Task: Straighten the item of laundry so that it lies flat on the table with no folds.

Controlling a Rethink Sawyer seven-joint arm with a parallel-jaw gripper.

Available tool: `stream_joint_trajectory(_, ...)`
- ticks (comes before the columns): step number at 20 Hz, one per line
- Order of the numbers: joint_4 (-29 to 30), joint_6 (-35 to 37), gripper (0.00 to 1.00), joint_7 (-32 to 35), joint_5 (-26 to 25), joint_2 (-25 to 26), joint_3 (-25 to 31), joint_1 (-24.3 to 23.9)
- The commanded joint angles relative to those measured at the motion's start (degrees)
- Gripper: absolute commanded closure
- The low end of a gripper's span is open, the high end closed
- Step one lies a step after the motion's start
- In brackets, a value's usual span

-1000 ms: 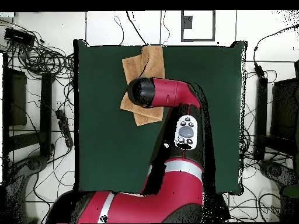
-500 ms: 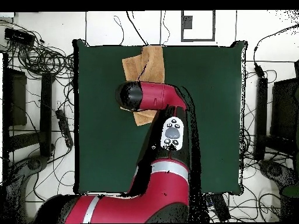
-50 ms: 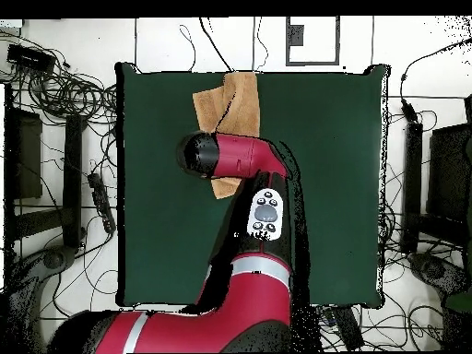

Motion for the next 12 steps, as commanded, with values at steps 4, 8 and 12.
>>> stream_joint_trajectory(4,10.3,-6.6,0.00,18.4,4.5,1.3,3.8,2.1)
stream_joint_trajectory(8,11.9,-9.2,0.00,19.1,5.9,1.8,4.2,2.6)
stream_joint_trajectory(12,13.1,-11.8,0.00,19.2,7.4,2.6,4.8,3.2)
